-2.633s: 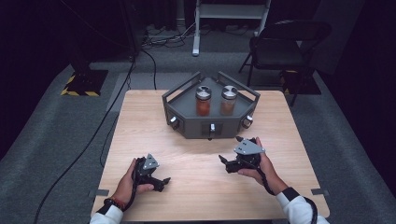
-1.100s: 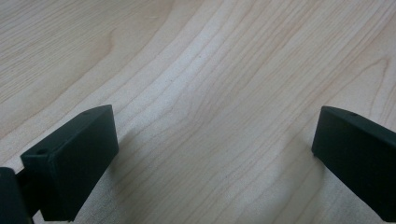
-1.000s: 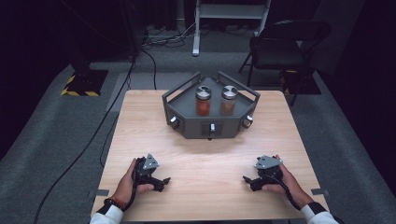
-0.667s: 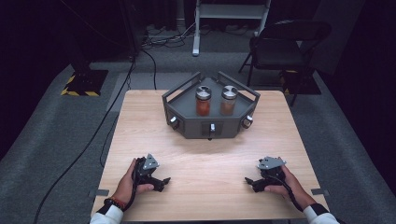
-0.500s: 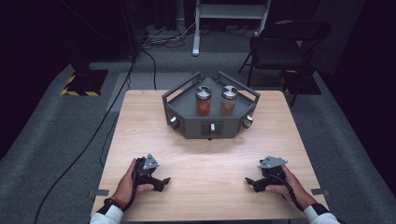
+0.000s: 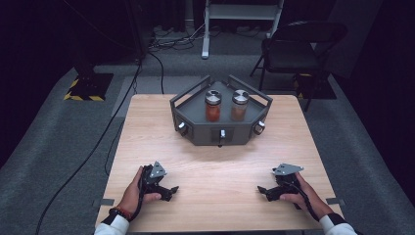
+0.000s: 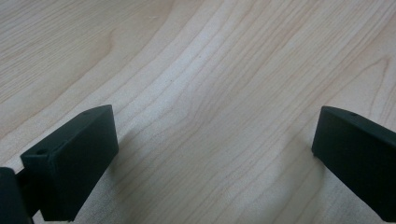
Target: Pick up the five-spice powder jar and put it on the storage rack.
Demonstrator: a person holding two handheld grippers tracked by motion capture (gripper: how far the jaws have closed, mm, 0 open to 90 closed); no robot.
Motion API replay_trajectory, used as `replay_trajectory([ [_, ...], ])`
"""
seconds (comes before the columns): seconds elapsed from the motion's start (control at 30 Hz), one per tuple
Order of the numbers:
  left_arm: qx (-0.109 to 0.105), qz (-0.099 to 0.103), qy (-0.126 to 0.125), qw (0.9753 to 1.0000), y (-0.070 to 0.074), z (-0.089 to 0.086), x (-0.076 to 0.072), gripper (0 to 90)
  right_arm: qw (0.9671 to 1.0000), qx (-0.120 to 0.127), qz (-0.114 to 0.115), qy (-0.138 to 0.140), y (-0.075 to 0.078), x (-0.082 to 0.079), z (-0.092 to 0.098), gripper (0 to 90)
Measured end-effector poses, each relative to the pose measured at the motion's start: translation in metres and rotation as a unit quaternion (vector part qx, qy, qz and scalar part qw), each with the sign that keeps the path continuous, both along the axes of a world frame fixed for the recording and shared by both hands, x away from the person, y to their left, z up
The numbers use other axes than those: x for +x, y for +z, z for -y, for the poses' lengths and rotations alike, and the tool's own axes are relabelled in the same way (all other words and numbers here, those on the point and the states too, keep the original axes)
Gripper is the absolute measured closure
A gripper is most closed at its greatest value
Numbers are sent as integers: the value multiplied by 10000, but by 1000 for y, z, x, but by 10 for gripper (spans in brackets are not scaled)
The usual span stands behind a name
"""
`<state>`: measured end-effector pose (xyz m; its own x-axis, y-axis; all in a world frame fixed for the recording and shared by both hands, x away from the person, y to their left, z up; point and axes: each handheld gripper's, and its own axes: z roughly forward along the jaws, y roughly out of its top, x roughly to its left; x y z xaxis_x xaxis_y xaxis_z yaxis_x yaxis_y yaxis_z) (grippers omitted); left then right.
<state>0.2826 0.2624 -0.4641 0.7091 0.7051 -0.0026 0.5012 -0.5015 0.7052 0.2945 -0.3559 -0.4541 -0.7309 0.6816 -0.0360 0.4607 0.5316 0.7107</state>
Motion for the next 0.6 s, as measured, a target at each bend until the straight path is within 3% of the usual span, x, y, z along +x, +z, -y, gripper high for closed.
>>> replay_trajectory([
  [0.6, 6, 10, -1, 10000, 0, 1, 1, 1, 10000, 3, -2, -9, 0, 0, 2, 0],
])
